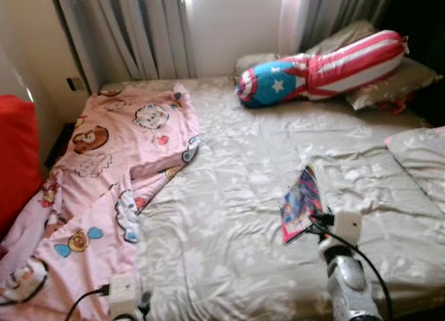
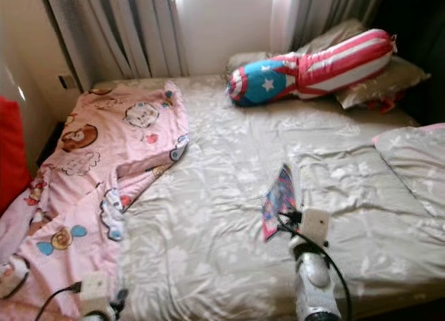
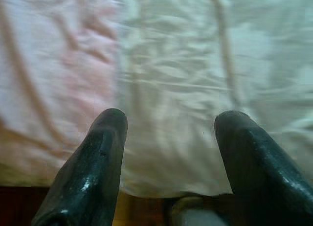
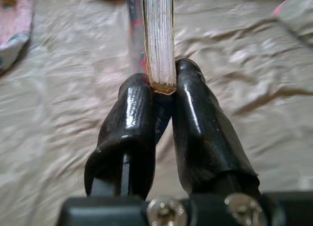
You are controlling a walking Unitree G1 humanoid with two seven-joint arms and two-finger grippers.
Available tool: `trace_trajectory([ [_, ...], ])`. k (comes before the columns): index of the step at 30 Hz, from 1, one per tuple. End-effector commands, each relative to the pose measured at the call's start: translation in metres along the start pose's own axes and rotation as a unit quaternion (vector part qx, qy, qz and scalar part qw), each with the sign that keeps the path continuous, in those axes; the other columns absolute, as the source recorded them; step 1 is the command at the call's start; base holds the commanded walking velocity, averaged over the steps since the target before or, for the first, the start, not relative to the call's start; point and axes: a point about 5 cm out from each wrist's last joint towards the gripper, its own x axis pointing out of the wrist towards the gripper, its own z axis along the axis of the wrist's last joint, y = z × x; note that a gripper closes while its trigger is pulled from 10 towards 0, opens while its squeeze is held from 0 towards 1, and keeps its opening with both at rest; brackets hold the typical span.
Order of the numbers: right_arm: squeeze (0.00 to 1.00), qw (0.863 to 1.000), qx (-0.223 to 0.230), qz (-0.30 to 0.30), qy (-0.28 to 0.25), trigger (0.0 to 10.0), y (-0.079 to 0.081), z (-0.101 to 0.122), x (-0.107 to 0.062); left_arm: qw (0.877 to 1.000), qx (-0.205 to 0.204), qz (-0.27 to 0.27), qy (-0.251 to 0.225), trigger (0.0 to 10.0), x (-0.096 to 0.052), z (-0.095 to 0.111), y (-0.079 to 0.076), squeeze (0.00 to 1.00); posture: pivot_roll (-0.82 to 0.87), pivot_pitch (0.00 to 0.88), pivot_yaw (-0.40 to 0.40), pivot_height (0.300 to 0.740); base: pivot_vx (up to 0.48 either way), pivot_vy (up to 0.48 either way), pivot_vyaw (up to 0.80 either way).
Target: Clean up the room
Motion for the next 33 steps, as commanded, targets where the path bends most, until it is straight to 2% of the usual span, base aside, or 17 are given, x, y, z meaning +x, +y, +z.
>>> trace_trajectory([
  [1, 0.0, 0.999, 0.006, 0.018, -0.027, 10.0, 0.01, 0.01, 0.004, 1.0, 0.008, 0.007, 0.018, 10.0, -0.003, -0.008, 0.008, 0.0, -0.09, 0.0, -0.013, 0.729, 0.0, -0.48, 0.0],
  [7, 0.0, 0.999, -0.004, 0.031, -0.027, 10.0, 0.014, 0.01, 0.004, 1.0, 0.007, 0.005, 0.026, 10.0, -0.004, -0.012, 0.01, 0.0, -0.09, 0.0, -0.006, 0.729, 0.0, -0.473, 0.0],
  [10, 0.0, 0.998, -0.015, 0.04, -0.035, 10.0, 0.015, 0.011, 0.004, 1.0, 0.008, 0.005, 0.03, 10.0, -0.005, -0.013, 0.011, 0.0, -0.09, 0.0, -0.002, 0.729, 0.0, -0.471, 0.53],
  [15, 0.0, 0.999, -0.005, 0.034, -0.028, 10.0, 0.014, 0.01, 0.004, 1.0, 0.007, 0.005, 0.03, 10.0, -0.005, -0.014, 0.012, 0.0, -0.09, 0.0, -0.003, 0.729, 0.0, -0.469, 0.72],
  [26, 0.0, 0.999, -0.005, 0.034, -0.024, 10.0, 0.012, 0.008, 0.004, 0.999, 0.005, 0.005, 0.032, 10.0, -0.004, -0.013, 0.011, 0.0, -0.09, 0.0, -0.006, 0.729, 0.0, -0.468, 0.0],
  [33, 0.0, 0.999, -0.006, 0.037, -0.018, 10.0, 0.013, 0.006, 0.003, 0.999, 0.003, 0.01, 0.039, 10.0, -0.007, -0.019, 0.014, 0.0, -0.08, 0.0, -0.008, 0.729, 0.0, 0.0, 0.0],
])
